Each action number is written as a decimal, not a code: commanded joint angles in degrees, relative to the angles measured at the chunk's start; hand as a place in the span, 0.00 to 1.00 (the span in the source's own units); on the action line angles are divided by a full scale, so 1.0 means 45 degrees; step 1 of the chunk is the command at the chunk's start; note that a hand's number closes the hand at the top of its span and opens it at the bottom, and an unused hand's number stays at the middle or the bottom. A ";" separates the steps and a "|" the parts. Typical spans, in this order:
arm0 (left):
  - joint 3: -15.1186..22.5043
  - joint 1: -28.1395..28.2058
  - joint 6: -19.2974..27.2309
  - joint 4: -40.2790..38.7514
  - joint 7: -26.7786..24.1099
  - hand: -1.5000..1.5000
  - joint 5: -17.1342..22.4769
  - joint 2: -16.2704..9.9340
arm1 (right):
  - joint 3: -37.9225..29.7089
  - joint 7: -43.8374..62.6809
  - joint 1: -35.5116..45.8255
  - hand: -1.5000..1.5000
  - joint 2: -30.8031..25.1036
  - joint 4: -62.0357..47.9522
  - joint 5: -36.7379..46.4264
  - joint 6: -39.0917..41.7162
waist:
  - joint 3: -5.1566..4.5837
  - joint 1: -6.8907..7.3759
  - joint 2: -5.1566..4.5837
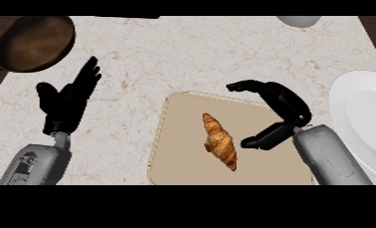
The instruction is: Pick the croissant from the tray and place it in the plate
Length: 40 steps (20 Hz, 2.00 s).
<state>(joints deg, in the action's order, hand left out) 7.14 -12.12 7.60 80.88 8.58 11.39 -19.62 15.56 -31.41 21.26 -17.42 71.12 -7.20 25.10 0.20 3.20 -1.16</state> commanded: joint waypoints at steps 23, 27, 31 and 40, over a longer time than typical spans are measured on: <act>-0.0984 0.0104 0.0003 0.0257 0.0858 0.50 -0.0710 0.0356 | 0.2999 -0.1873 0.3015 0.00 -0.0866 -0.2681 0.7363 -0.0506 | -0.0042 -0.0654 0.0271; -0.1230 -0.0140 -0.0677 -0.0912 -0.0058 0.50 -0.0729 0.0479 | 0.3230 -0.1234 0.3051 0.00 -0.0474 -0.2562 0.8536 -0.0661 | -0.0046 -0.0685 0.0251; -0.1474 -0.0016 -0.0751 -0.0833 0.0009 0.50 -0.0865 0.0561 | 0.3516 -0.0398 0.2302 0.00 -0.0006 -0.1636 0.9463 -0.0466 | -0.0047 -0.0713 0.0264; -0.1972 -0.0043 -0.1017 -0.1426 -0.0674 0.50 -0.1335 0.0861 | 0.3318 0.0040 0.2113 0.00 0.1042 -0.1951 1.1358 -0.0020 | -0.0046 -0.0691 0.0252</act>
<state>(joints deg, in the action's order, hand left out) -0.23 -11.37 4.16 77.09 7.51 6.23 -15.93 30.83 -30.48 32.42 -14.32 63.09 39.95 25.64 -0.01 0.14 0.02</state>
